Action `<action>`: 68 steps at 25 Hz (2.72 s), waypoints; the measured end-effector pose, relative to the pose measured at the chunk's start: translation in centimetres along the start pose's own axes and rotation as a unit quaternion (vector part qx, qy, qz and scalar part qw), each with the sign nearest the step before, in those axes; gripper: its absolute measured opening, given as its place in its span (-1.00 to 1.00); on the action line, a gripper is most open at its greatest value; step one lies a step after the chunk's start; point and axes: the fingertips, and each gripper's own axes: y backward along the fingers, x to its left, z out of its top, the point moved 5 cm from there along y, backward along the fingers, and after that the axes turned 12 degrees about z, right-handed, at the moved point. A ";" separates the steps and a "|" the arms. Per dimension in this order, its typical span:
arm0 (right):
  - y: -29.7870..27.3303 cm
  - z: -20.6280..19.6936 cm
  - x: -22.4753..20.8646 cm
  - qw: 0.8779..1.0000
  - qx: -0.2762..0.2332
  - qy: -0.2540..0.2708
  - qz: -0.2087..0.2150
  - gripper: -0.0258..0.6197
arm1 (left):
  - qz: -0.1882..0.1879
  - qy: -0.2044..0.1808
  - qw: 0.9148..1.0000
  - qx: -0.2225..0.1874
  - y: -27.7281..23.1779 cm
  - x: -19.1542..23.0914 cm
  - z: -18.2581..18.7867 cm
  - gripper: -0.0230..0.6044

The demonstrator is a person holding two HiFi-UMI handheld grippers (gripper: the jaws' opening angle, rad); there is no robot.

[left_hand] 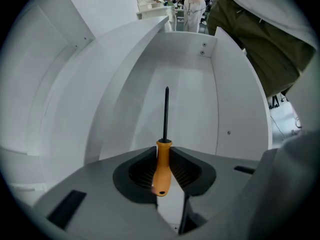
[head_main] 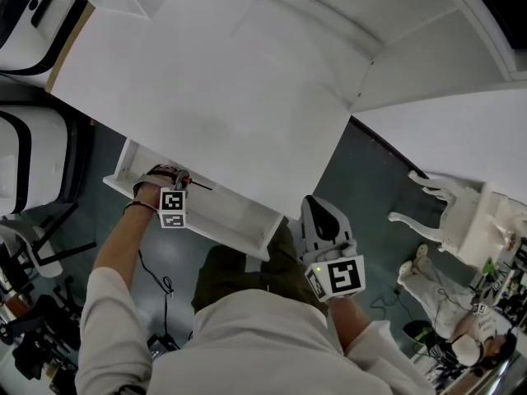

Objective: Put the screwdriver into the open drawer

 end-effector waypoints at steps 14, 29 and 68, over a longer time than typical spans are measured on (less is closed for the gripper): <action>-1.2 -0.6 -0.3 1.000 0.008 -0.002 0.011 -0.91 | -0.025 -0.046 0.998 0.032 -2.7 -1.4 0.3 -0.67; -0.7 -0.9 -0.4 1.000 0.014 0.004 0.018 -0.91 | -0.024 -0.063 0.996 0.064 -3.8 -2.6 0.7 -0.66; -4.2 7.1 8.9 0.975 -0.033 0.107 0.194 -0.91 | 0.253 0.525 0.811 -0.051 21.1 3.7 -0.5 -0.66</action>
